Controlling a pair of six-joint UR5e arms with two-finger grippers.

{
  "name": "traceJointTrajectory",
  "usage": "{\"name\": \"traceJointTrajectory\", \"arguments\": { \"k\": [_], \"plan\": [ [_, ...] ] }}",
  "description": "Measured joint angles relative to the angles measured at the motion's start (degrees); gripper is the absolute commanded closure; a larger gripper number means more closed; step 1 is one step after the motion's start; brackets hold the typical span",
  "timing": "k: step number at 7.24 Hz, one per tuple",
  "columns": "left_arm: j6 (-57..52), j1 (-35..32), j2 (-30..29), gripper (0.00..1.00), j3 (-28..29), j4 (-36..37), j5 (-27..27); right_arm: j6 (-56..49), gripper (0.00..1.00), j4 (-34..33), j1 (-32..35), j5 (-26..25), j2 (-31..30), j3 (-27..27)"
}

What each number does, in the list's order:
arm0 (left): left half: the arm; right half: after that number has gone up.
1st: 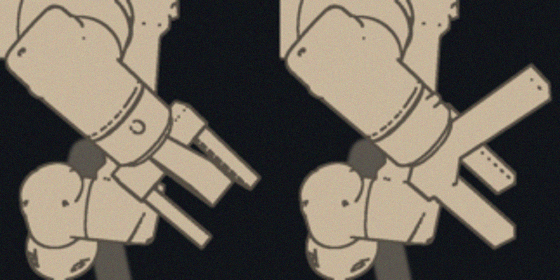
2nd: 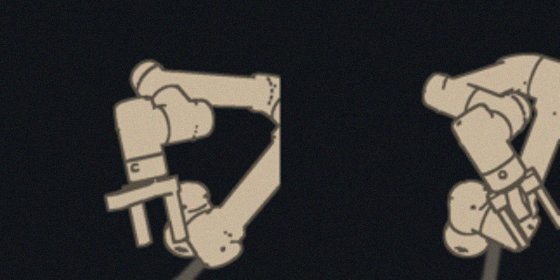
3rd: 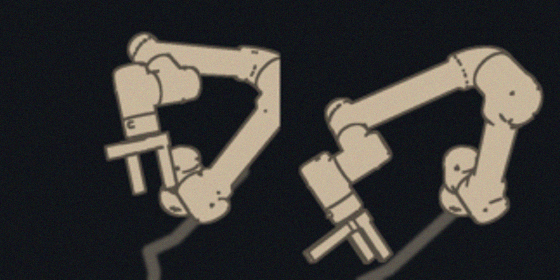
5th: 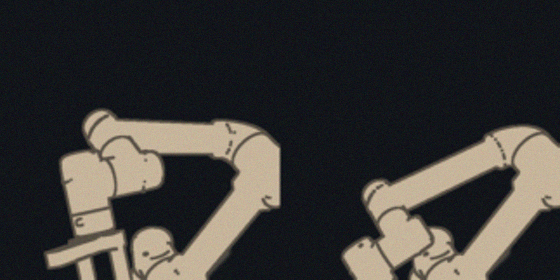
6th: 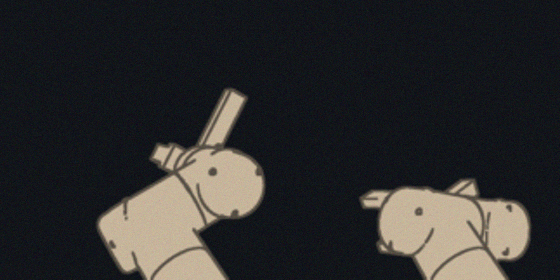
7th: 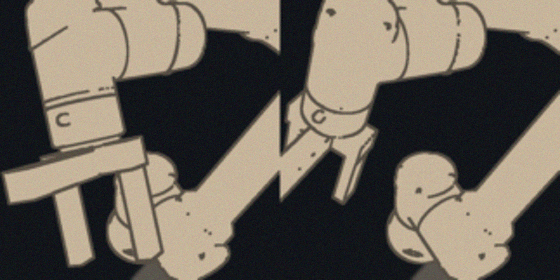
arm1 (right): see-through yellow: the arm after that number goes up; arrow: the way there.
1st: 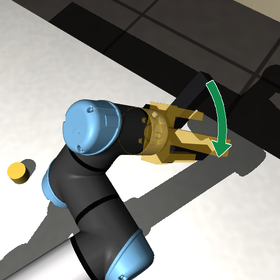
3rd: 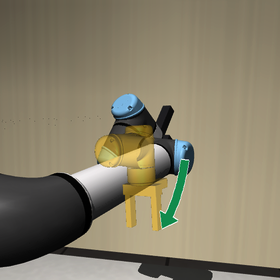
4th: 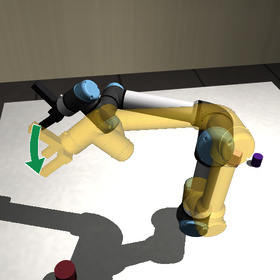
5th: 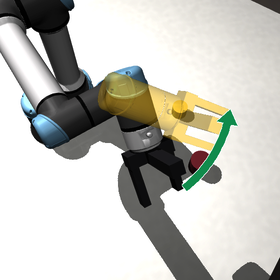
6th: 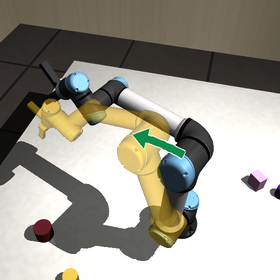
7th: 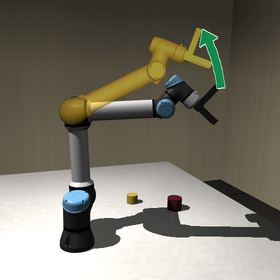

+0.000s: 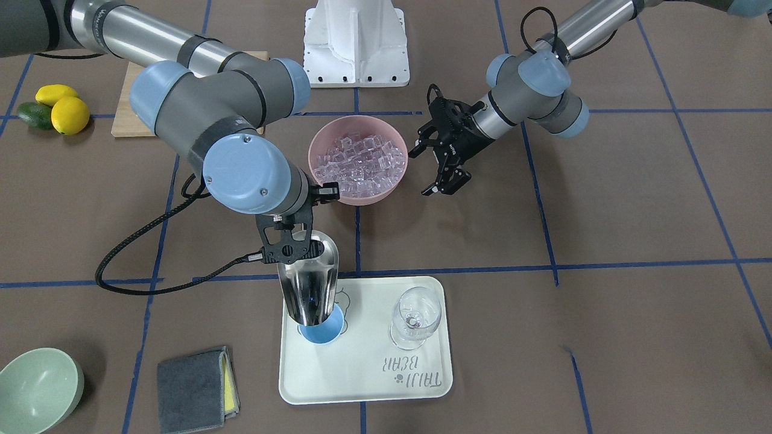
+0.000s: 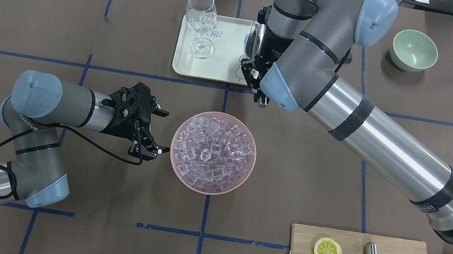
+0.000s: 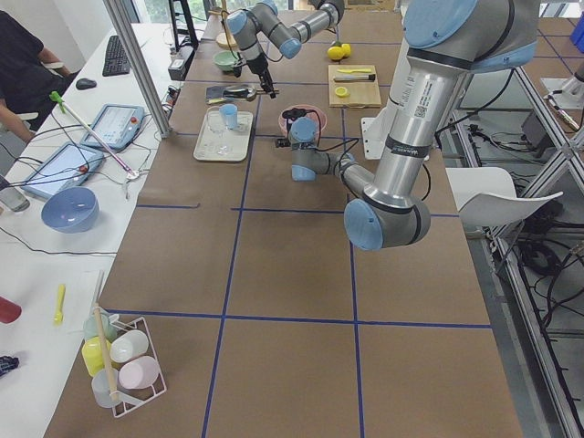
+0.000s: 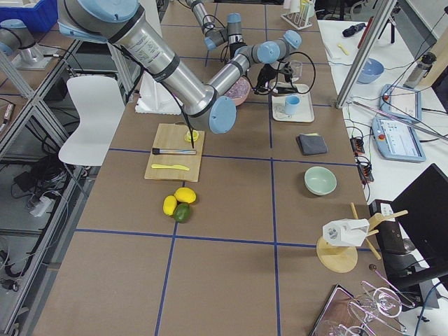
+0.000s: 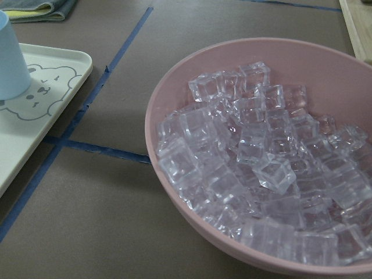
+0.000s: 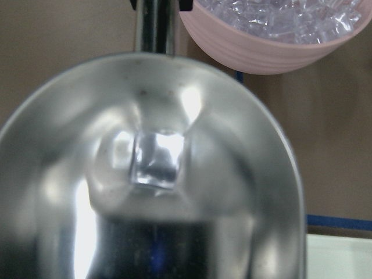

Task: Put ice in cup with scoop
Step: 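Lift the loaded scoop out of the bowl toward the white tray, then move the scoop over the light-blue cup with the right gripper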

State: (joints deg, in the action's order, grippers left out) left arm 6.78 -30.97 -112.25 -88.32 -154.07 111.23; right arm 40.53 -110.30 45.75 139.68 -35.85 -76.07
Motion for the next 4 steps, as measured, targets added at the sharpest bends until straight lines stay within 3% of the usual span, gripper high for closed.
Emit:
{"name": "traceJointTrajectory", "arguments": {
  "k": [4],
  "plan": [
    [0.3,0.0,0.2,0.02,-0.3,0.0,-0.2,-0.5,1.00,-5.2,0.7,2.4,1.1,-1.2]
  ]
}}
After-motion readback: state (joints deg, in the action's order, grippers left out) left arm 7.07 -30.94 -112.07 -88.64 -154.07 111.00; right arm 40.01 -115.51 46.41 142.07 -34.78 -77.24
